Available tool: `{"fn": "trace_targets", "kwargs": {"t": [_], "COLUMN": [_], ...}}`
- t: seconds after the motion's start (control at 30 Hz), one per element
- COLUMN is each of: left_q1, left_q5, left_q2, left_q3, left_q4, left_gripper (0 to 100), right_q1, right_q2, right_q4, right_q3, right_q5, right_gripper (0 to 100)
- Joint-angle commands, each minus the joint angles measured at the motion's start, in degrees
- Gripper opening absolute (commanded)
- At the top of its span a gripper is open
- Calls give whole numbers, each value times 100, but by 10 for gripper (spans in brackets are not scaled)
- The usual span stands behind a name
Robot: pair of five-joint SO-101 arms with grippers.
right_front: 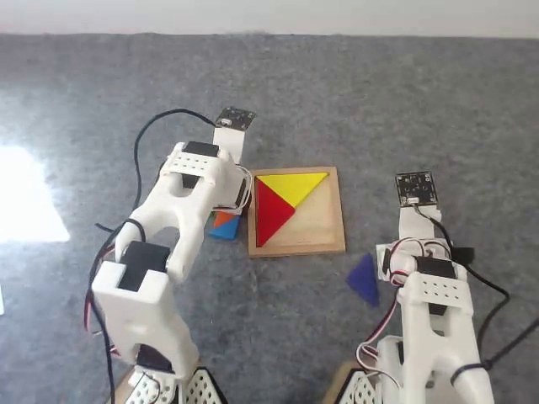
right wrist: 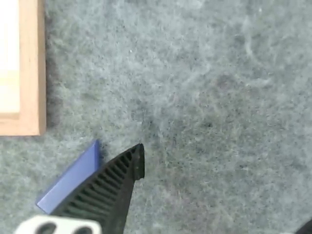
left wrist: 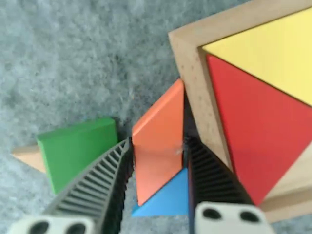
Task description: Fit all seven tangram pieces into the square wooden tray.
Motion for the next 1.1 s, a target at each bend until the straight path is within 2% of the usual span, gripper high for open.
{"fn": "trace_targets", "kwargs": {"t": [0.0, 0.13, 0.27, 0.33, 0.7, 0.83, 1.07], "left_q1": [114, 123, 123, 123, 123, 105, -229], "left_q5": [44, 26, 35, 35, 26, 79, 202], "left_q2": [-26, -26, -35, -97, -747, -651, 149], "left_q3": [-110, -92, -101, -101, -963, -892, -963], "left_q4": [97, 105, 97, 105, 1231, 1178, 413], "left_gripper": [175, 163, 37, 23, 47, 148, 152], "right_q1": [-31, -31, -31, -31, -31, -31, -31], "right_q2": [-136, -136, -136, -136, -136, -136, -136], "right_q4": [-110, -110, -110, -110, -110, -110, -101], "right_q3": [-26, -26, -26, -26, -26, -26, -26], "right_q5": [70, 70, 70, 70, 70, 70, 70], "right_gripper": [519, 519, 519, 519, 519, 519, 519]}}
